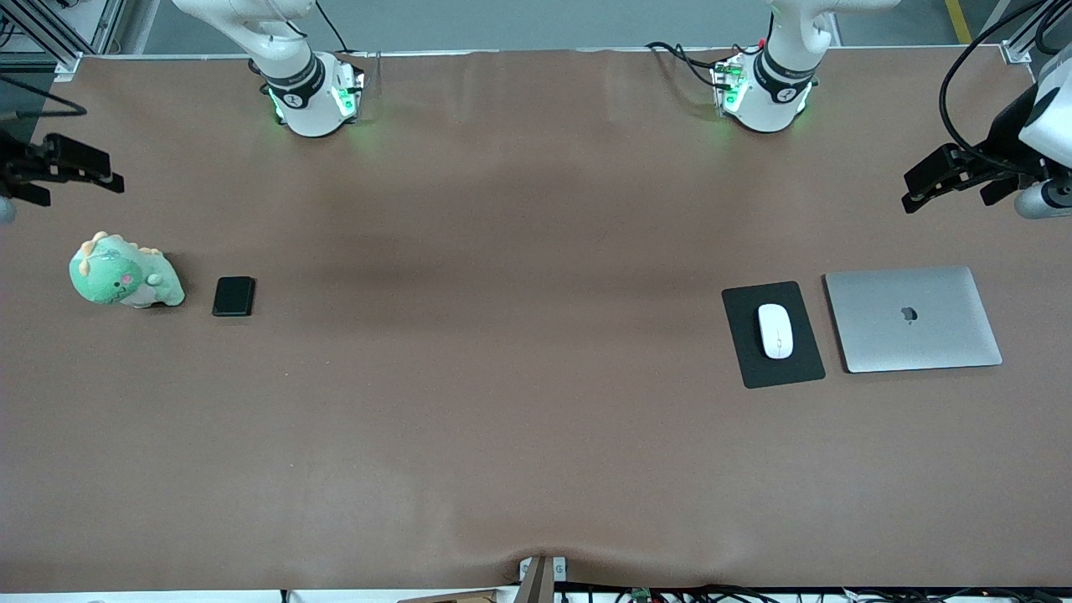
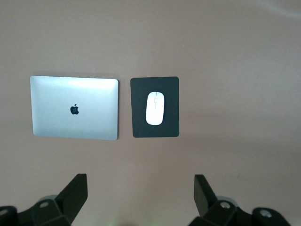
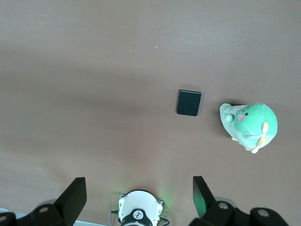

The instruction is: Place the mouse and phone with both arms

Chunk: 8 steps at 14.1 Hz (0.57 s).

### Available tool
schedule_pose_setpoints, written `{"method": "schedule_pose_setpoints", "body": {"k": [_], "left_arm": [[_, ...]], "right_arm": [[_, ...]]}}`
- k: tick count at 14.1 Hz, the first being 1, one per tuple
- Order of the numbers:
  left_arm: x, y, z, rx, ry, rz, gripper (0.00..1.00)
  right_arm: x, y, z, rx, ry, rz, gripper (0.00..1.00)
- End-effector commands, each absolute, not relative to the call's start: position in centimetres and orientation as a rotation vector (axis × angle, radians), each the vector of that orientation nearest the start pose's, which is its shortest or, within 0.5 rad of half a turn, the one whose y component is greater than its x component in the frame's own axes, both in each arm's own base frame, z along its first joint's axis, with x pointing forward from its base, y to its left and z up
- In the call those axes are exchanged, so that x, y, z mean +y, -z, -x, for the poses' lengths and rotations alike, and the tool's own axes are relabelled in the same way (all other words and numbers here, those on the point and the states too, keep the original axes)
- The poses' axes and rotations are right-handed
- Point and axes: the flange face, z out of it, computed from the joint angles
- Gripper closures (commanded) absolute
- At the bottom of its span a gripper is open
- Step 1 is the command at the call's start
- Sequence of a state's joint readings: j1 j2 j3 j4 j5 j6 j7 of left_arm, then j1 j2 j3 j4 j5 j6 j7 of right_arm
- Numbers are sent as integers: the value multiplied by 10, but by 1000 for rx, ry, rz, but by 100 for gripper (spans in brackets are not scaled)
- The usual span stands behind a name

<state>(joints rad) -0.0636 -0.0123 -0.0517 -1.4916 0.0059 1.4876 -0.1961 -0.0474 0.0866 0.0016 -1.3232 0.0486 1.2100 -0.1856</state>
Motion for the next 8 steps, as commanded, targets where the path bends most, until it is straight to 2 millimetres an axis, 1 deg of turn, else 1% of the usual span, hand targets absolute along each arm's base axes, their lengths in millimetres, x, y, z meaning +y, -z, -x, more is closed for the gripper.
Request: {"method": "schedule_pose_setpoints", "body": {"k": [1,2,3,4,5,6,7,8], "left_arm": [[-61,-667,-531,-130,23,3142,0],[-59,-667,-533,-115,23,3143,0],[-58,-668,-533,-113,26,3143,0],[-57,-669,-533,-115,28,3143,0],[-57,-670,-533,-115,33,3144,0],[-55,-671,-533,-120,35,3144,0],[-55,-670,-533,-120,33,3144,0],[-54,-671,-534,-123,35,3144,0]], "right_arm": [[-17,-661,-526,-222,-289,3060,0],[-18,-660,-524,-183,-301,3062,0],[-16,-661,-518,-101,-302,3071,0],[-10,-662,-511,-9,-302,3081,0],[0,-666,-508,67,-296,3090,0],[6,-666,-508,131,-300,3093,0],[6,-666,-508,137,-296,3094,0],[1,-665,-509,165,-298,3092,0]]}}
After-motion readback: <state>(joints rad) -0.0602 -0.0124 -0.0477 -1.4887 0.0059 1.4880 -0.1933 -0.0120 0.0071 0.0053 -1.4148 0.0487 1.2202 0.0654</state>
